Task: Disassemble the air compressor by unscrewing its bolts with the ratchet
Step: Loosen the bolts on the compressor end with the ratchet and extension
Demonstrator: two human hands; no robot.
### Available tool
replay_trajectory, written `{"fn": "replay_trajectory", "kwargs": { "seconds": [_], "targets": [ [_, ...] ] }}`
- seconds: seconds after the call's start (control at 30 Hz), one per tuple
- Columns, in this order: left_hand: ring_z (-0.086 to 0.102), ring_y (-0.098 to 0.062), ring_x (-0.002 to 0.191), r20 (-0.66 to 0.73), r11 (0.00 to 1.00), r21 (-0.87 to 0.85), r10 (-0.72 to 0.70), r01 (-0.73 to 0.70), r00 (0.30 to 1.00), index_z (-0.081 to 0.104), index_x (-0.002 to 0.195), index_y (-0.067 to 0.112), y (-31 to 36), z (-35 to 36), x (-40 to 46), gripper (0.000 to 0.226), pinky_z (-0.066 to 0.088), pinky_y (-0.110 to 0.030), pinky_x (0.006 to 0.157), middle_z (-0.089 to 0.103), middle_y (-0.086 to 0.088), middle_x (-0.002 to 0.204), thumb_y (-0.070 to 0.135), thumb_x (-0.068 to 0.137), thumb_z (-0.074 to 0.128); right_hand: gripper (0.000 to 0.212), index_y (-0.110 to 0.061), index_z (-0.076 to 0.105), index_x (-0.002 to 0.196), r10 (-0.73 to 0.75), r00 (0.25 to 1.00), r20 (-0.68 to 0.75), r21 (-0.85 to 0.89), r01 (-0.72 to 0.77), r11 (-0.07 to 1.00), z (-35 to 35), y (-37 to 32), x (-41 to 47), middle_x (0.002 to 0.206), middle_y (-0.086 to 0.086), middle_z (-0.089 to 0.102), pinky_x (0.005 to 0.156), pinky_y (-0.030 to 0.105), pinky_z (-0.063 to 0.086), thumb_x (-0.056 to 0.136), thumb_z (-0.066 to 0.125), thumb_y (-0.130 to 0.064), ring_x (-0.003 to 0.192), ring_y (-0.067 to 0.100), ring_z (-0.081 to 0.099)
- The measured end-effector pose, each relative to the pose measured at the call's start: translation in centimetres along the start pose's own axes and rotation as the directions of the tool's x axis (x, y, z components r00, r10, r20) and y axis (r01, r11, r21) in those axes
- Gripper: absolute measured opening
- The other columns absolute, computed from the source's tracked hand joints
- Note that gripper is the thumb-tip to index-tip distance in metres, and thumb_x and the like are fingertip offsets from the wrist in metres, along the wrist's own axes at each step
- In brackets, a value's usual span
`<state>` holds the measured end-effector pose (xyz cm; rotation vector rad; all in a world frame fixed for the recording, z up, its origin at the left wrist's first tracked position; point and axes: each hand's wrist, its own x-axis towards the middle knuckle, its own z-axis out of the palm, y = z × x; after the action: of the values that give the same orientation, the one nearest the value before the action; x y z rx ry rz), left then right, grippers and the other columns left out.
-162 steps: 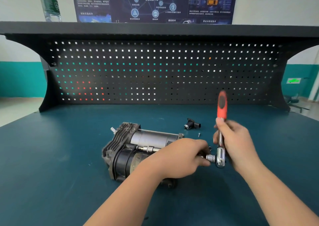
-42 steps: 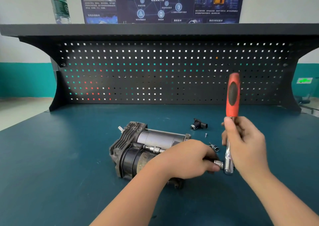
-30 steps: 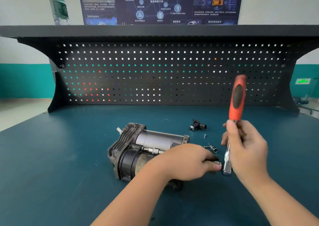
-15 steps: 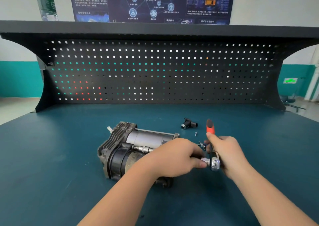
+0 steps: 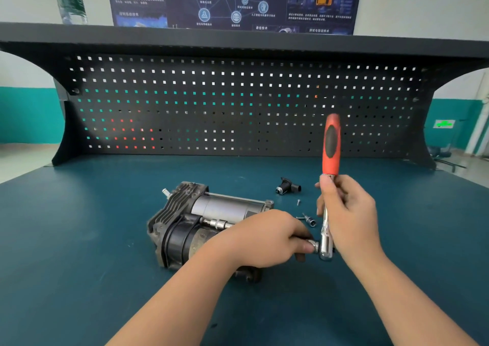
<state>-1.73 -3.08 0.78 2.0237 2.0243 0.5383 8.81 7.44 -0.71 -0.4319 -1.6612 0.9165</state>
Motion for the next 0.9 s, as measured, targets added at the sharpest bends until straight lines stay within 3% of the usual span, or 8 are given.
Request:
{"fn": "replay_trajectory", "kwargs": {
  "seconds": [0.13,0.2,0.37,0.47,0.57,0.7,0.8,0.9],
  "targets": [
    [0.053,0.002,0.069,-0.069,1.000,-0.027,0.004,-0.006,0.998,0.066,0.088,0.023,-0.3,0.1,0.0,0.017,0.039,-0.014,0.066,0.064,0.013,0.075,0.031,0.093,0.052,0.028,0.005,0.064,0.092,0.653,0.749,0.110,0.097,-0.662,0.743,0.0,2.4,0.7,0.057,0.006,0.060,0.043,0.022,0.039,0.094,0.056,-0.021,0.044,0.011,0.055],
    [0.053,0.005,0.069,-0.054,1.000,-0.017,0.009,-0.010,0.998,0.066,0.091,0.026,-0.2,0.0,0.0,0.014,0.038,-0.011,0.066,0.064,0.015,0.074,0.031,0.093,0.053,0.026,0.007,0.061,0.100,0.759,0.632,0.158,0.179,-0.774,0.608,0.2,3.0,0.2,0.067,0.011,0.062,0.044,0.023,0.040,0.094,0.058,-0.017,0.051,0.019,0.056],
    [0.058,-0.010,0.098,0.030,0.998,0.056,-0.024,0.022,0.999,0.062,0.112,0.027,0.1,-0.1,-0.1,0.027,0.046,-0.030,0.087,0.068,0.012,0.105,0.040,0.095,0.046,0.033,-0.009,0.064,0.077,0.180,0.977,-0.119,0.008,-0.180,0.984,0.2,1.4,-0.1,0.050,-0.004,0.059,0.051,0.023,0.040,0.093,0.054,-0.037,0.043,0.002,0.049],
    [0.058,-0.011,0.090,0.074,0.996,0.085,-0.025,0.019,0.997,0.064,0.102,0.023,0.6,-0.1,-0.2,0.027,0.046,-0.031,0.083,0.068,0.012,0.093,0.039,0.097,0.042,0.035,-0.014,0.058,0.079,-0.346,0.936,-0.063,-0.050,0.343,0.938,-0.2,0.6,-1.3,0.055,-0.005,0.055,0.052,0.021,0.043,0.094,0.049,-0.043,0.052,0.008,0.054],
    [0.060,-0.012,0.087,0.068,0.999,0.048,-0.024,0.021,0.997,0.064,0.094,0.019,0.6,-0.1,-0.1,0.024,0.047,-0.032,0.082,0.070,0.007,0.091,0.035,0.096,0.046,0.036,-0.009,0.058,0.085,-0.481,0.876,0.014,-0.081,0.481,0.873,-0.3,0.6,-1.7,0.056,-0.005,0.052,0.051,0.021,0.042,0.097,0.046,-0.041,0.052,0.012,0.052],
    [0.060,-0.016,0.082,0.008,0.999,0.046,-0.002,0.001,1.000,0.064,0.086,0.015,0.3,0.0,-0.1,0.027,0.048,-0.034,0.078,0.069,0.002,0.085,0.036,0.094,0.048,0.029,-0.012,0.060,0.075,0.065,0.998,-0.021,-0.022,-0.066,0.998,0.0,0.5,0.1,0.049,-0.003,0.055,0.048,0.015,0.040,0.094,0.055,-0.034,0.043,0.003,0.048],
    [0.055,-0.016,0.076,-0.066,1.000,0.013,0.006,-0.005,0.998,0.059,0.082,0.018,0.1,0.1,-0.1,0.024,0.046,-0.034,0.071,0.063,0.004,0.075,0.037,0.093,0.050,0.025,-0.003,0.062,0.077,0.621,0.782,0.050,0.177,-0.619,0.765,0.0,2.6,0.6,0.056,0.003,0.059,0.046,0.024,0.041,0.093,0.058,-0.020,0.047,0.013,0.054],
    [0.051,-0.012,0.076,-0.074,1.000,-0.002,0.003,-0.003,0.997,0.063,0.092,0.027,0.0,0.1,-0.2,0.016,0.042,-0.030,0.069,0.058,0.012,0.071,0.038,0.092,0.052,0.018,0.001,0.061,0.082,0.756,0.640,0.141,0.308,-0.754,0.580,0.4,3.4,0.0,0.070,0.011,0.060,0.056,0.030,0.042,0.092,0.059,-0.014,0.060,0.022,0.055]
  ]
}}
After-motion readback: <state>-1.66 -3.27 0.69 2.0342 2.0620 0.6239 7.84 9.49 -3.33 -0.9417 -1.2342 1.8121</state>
